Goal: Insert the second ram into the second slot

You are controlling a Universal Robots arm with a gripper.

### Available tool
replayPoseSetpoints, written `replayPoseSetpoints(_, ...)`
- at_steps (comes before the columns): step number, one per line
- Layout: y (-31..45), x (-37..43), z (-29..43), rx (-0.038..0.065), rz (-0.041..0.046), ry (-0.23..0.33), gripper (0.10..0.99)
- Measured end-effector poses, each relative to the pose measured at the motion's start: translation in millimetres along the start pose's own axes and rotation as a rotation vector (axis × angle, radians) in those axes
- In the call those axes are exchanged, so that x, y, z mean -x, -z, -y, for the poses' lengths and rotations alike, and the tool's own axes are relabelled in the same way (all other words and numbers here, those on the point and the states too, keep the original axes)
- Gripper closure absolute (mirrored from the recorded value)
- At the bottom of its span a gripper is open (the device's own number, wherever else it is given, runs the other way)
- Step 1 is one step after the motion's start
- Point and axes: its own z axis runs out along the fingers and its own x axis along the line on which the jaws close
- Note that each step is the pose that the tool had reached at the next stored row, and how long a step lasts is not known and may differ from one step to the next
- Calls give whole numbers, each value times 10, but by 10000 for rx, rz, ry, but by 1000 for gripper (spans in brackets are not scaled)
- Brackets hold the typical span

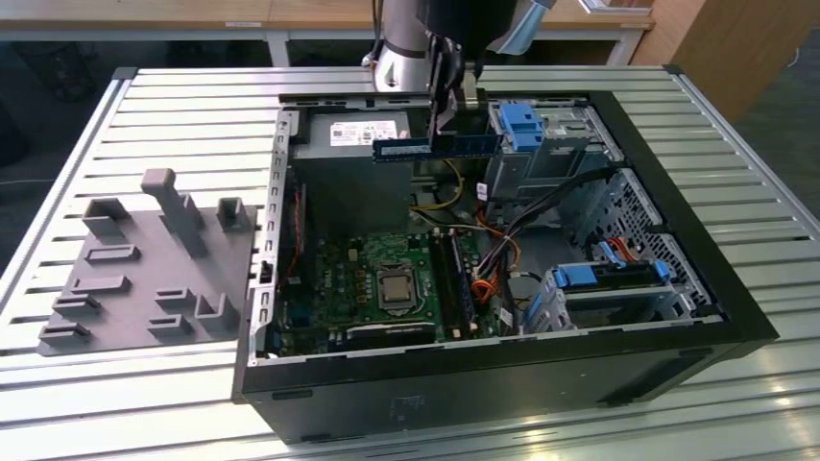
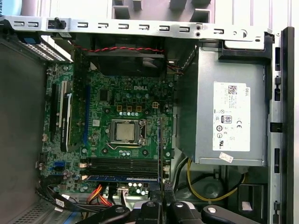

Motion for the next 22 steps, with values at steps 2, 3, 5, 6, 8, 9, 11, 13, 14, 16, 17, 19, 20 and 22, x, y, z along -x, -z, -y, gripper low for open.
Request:
replayPoseSetpoints(2, 0, -6, 0, 0, -1, 0, 945)
replayPoseSetpoints(3, 1, -9, 0, 0, -1, 0, 945)
replayPoseSetpoints(5, 0, -14, 0, 0, 0, 0, 945)
replayPoseSetpoints(6, 0, -16, 0, 0, -1, 0, 945)
replayPoseSetpoints(8, 0, -20, -1, 0, -1, 0, 945)
replayPoseSetpoints(9, 1, -23, -1, 1, -2, 0, 945)
replayPoseSetpoints(11, 1, -29, -1, 0, -4, 0, 945)
replayPoseSetpoints(13, 1, -35, -1, 0, -5, 0, 945)
replayPoseSetpoints(14, 1, -38, -1, 1, -6, -1, 945)
replayPoseSetpoints(16, 1, -45, -1, 0, -6, 0, 945)
replayPoseSetpoints(17, 1, -48, -1, 0, -7, 0, 945)
replayPoseSetpoints(19, 1, -55, -1, 0, -9, -1, 945)
replayPoseSetpoints(20, 1, -58, -2, 0, -10, -1, 945)
replayPoseSetpoints(22, 1, -61, -1, 0, -14, -1, 945)
